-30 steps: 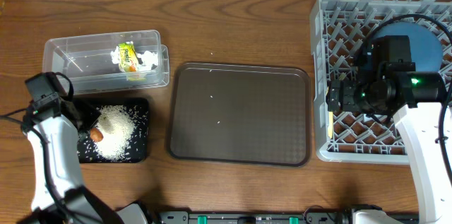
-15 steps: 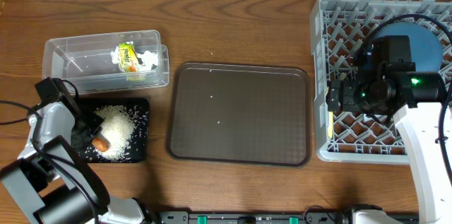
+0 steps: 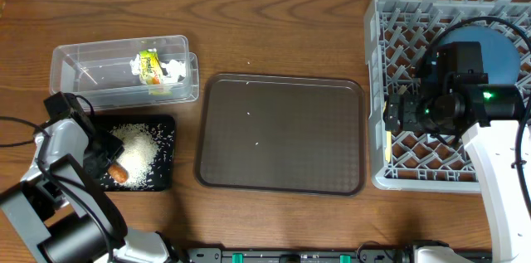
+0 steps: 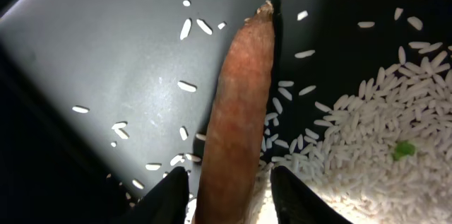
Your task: Sort waste into correct bins and load items into the dishwasher rack
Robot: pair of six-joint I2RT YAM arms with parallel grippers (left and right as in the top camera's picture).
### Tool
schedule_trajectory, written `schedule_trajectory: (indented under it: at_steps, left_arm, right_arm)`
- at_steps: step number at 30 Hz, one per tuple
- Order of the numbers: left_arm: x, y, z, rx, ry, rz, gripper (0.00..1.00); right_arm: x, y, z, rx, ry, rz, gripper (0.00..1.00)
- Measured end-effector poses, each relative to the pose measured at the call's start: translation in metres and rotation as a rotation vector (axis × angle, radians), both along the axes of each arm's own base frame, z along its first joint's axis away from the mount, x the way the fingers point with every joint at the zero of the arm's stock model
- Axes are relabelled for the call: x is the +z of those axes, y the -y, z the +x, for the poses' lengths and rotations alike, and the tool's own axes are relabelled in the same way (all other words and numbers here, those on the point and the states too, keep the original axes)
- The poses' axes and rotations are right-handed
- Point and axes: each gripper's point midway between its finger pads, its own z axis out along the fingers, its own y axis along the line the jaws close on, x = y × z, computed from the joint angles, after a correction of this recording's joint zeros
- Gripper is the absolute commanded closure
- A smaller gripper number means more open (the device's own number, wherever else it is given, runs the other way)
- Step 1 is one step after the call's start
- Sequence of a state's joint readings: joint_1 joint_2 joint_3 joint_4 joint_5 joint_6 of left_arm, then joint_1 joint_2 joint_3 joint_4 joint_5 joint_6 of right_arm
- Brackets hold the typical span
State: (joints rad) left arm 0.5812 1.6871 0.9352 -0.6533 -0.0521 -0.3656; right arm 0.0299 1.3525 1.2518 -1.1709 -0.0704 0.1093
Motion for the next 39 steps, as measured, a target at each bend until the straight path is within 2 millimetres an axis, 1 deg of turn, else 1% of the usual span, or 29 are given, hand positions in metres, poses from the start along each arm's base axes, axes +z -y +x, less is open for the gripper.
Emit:
schedule_trajectory:
  at_steps: [2, 5, 7, 8, 11, 13, 14, 16, 18, 20, 22, 24, 26, 28, 30, 32, 35, 39]
  left_arm:
    - [0.009, -0.001, 0.002, -0.003, 0.024, 0.016, 0.5]
    - [0.033, -0.001, 0.01, -0.012, 0.109, 0.043, 0.44]
    - [0.054, 0.002, 0.018, -0.036, 0.189, 0.056, 0.41]
    - [0.066, 0.006, 0.024, -0.06, 0.234, 0.061, 0.39]
    - [0.088, 0.025, 0.038, -0.143, 0.324, 0.057, 0.34]
    - [0.099, 0.052, 0.052, -0.262, 0.374, 0.036, 0.28]
    - [0.102, 0.069, 0.059, -0.334, 0.392, 0.021, 0.25]
    - [0.105, 0.099, 0.068, -0.457, 0.407, -0.013, 0.22]
    - [0.103, 0.138, 0.069, -0.606, 0.393, -0.059, 0.18]
    - [0.1, 0.177, 0.061, -0.745, 0.354, -0.112, 0.14]
    - [0.096, 0.207, 0.047, -0.854, 0.304, -0.162, 0.14]
    - [0.091, 0.224, 0.025, -0.928, 0.224, -0.209, 0.13]
    - [0.088, 0.229, 0.001, -0.957, 0.131, -0.251, 0.12]
    - [0.089, 0.228, -0.024, -0.954, 0.033, -0.292, 0.12]
    - [0.091, 0.226, -0.035, -0.951, -0.011, -0.308, 0.12]
    - [0.094, 0.226, -0.039, -0.96, -0.012, -0.309, 0.12]
    - [0.108, 0.226, -0.035, -0.992, 0.074, -0.271, 0.12]
    - [0.144, 0.225, -0.027, -1.033, 0.293, -0.16, 0.12]
  right_arm:
    - [0.0, 0.0, 0.0, 0.0, 0.0, 0.0, 0.01]
    - [0.0, 0.0, 0.001, 0.0, 0.003, 0.0, 0.01]
    - [0.001, 0.0, 0.003, 0.0, 0.011, -0.001, 0.01]
    - [0.001, 0.0, 0.004, 0.0, 0.018, 0.001, 0.01]
    - [0.004, -0.002, 0.012, 0.004, 0.052, 0.013, 0.01]
    - [0.008, -0.008, 0.02, 0.014, 0.09, 0.042, 0.01]
    - [0.01, -0.011, 0.024, 0.021, 0.108, 0.059, 0.01]
    - [0.014, -0.016, 0.031, 0.032, 0.137, 0.087, 0.01]
    - [0.017, -0.021, 0.035, 0.044, 0.156, 0.115, 0.01]
    - [0.016, -0.025, 0.035, 0.051, 0.151, 0.135, 0.01]
    - [0.012, -0.026, 0.032, 0.052, 0.125, 0.143, 0.01]
    - [0.003, -0.026, 0.024, 0.047, 0.067, 0.153, 0.01]
    - [-0.004, -0.024, 0.015, 0.033, 0.008, 0.158, 0.01]
    - [-0.008, -0.018, 0.005, 0.014, -0.038, 0.161, 0.01]
    - [-0.009, -0.012, -0.002, -0.004, -0.065, 0.16, 0.01]
    - [-0.01, -0.006, -0.006, -0.02, -0.081, 0.159, 0.01]
    - [-0.005, -0.001, -0.009, -0.03, -0.069, 0.158, 0.01]
    - [0.02, 0.001, -0.011, -0.014, 0.062, 0.138, 0.01]
